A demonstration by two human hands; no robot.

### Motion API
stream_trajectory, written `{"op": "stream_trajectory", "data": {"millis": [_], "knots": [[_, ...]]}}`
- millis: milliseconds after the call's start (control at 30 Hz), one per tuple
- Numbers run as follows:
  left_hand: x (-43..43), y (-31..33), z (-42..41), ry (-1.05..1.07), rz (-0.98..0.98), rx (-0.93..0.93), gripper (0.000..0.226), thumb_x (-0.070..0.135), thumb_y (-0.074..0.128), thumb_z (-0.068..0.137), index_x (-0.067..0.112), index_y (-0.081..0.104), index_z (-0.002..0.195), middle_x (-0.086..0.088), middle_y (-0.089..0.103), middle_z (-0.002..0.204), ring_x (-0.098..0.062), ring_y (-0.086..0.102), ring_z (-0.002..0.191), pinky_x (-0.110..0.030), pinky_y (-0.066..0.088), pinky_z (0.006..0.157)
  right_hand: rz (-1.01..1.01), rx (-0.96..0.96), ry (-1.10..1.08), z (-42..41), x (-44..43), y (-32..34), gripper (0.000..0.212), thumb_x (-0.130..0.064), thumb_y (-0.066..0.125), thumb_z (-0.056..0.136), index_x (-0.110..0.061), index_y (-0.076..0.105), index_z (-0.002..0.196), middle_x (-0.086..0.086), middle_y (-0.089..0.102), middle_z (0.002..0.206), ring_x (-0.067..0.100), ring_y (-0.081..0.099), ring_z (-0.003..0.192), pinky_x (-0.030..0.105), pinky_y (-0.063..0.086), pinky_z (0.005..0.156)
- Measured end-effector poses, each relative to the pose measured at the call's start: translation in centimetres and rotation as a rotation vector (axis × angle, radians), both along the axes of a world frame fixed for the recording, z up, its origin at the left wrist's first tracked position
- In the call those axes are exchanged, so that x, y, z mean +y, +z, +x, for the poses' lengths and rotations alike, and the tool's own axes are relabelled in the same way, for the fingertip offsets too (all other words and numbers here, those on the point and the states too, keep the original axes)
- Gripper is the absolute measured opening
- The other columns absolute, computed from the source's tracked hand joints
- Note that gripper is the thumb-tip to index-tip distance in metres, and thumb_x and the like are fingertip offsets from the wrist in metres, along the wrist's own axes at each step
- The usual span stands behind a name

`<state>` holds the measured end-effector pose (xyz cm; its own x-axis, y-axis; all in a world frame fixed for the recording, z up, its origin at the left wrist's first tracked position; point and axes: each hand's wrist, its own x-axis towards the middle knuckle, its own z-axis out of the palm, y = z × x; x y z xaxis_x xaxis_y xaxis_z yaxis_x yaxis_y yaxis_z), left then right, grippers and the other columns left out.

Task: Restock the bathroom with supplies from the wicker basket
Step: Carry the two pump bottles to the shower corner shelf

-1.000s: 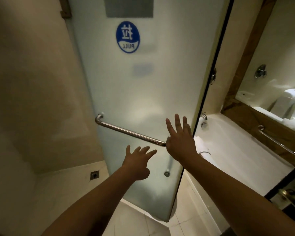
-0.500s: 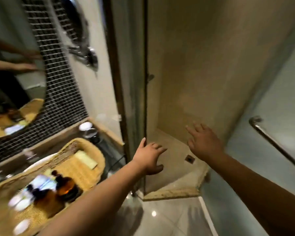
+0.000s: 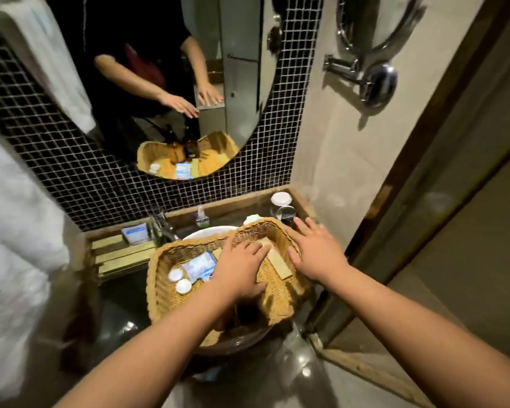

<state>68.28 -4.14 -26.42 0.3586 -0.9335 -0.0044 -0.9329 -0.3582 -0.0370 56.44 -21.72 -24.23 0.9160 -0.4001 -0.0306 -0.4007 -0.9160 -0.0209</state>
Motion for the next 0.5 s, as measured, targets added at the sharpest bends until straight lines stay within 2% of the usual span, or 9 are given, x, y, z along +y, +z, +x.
{"op": "stream_trajectory", "data": {"millis": [100,233,367,500], "knots": [[3.3,-0.9,2.6,0.158,0.031,0.028,0.097,0.071,0.053,0.081,0.027,0.014,0.158,0.001,0.035,0.158,-0.024,0.031,0.145,-0.056,0.004,0.12,0.019,0.066,0.103,3.9,1.9,-1.8,0.064,-0.048,0.038,0.097,-0.034,0.021,0.158,0.002,0.017,0.167,0.026,0.014,0.153,0.045,0.013,0.124],[5.8,-2.5,4.1,0.286,0.069,0.129,0.098,0.076,0.051,0.081,0.03,0.013,0.158,0.003,0.035,0.158,-0.023,0.033,0.144,-0.054,0.01,0.12,0.018,0.176,0.233,7.1,2.8,-3.9,0.077,-0.046,0.049,0.092,-0.035,0.013,0.159,0.002,0.018,0.166,0.028,0.017,0.152,0.045,0.015,0.124],[7.7,-3.7,3.9,0.411,0.021,0.229,0.103,0.084,0.054,0.074,0.035,0.017,0.156,0.004,0.041,0.154,-0.022,0.04,0.139,-0.048,0.026,0.116,0.172,0.339,0.276,7.9,2.4,-5.8,0.095,-0.034,0.066,0.084,-0.038,0.007,0.159,0.0,0.012,0.167,0.027,0.014,0.153,0.043,0.023,0.122],[9.7,-6.0,2.7,0.554,-0.036,0.314,0.108,0.087,0.055,0.069,0.038,0.016,0.156,0.005,0.043,0.152,-0.023,0.043,0.137,-0.045,0.033,0.113,0.352,0.435,0.294,7.5,2.1,-8.0,0.106,-0.027,0.073,0.079,-0.037,0.004,0.159,0.003,0.015,0.167,0.025,0.016,0.152,0.045,0.025,0.122]]}}
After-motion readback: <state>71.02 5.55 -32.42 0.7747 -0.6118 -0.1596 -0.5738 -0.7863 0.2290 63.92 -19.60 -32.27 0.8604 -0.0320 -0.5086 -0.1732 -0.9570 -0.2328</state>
